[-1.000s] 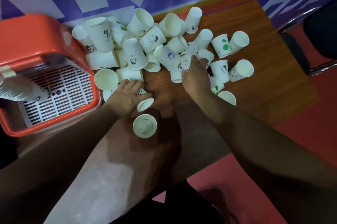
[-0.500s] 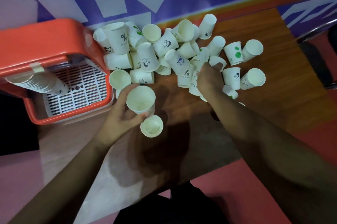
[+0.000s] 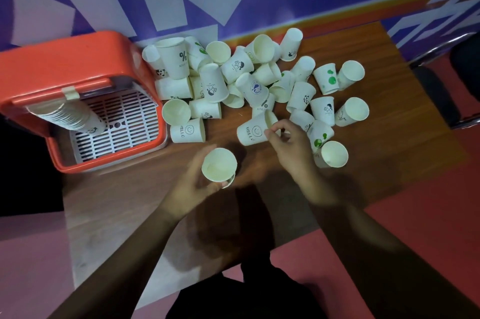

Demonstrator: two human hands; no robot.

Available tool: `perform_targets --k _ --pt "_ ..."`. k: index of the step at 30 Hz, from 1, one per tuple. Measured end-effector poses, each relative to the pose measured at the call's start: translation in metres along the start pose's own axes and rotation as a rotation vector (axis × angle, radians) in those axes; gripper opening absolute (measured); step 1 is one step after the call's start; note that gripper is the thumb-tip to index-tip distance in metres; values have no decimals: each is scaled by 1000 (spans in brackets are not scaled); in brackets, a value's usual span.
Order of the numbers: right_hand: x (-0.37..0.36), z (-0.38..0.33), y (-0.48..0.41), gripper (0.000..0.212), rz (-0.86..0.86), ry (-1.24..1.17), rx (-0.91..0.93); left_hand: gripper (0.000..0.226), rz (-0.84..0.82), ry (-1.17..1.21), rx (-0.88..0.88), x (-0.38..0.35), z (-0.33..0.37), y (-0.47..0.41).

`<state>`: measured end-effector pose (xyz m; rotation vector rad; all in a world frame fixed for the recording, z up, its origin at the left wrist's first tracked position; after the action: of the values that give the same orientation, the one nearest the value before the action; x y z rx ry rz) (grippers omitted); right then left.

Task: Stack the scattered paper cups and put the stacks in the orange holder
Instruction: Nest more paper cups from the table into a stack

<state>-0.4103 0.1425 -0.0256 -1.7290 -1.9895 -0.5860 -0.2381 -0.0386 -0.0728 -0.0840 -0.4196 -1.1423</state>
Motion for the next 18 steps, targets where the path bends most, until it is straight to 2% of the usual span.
perform_targets --k 3,8,10,12,15,18 --pt "-6 -2 19 13 -62 -65 -92 86 -16 -219 -11 -4 -19 0" --pt "-16 -43 46 11 -143 -184 81 101 -228 -216 92 -11 -37 12" --pt "-25 -55 60 13 -215 -180 146 86 -159 -143 120 10 -39 6" --pt "-36 -56 71 28 -270 -140 192 67 6 -99 106 42 -37 -7" --pt "-52 -50 87 53 -324 0 240 52 164 -309 -55 77 -18 -31" --pt "-67 -49 102 70 -360 166 371 54 176 -479 -202 77 7 -56"
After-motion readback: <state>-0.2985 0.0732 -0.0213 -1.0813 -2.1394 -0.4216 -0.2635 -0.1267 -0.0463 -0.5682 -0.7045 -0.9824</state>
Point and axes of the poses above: each hand's wrist, its own y-axis away from the middle knuckle, its own x-axis out of the back of the hand, z = x × y, the point moved 10 cm from there along -y, towards the middle knuckle, and after that the axes turned 13 degrees about z, right-handed, at the moved point
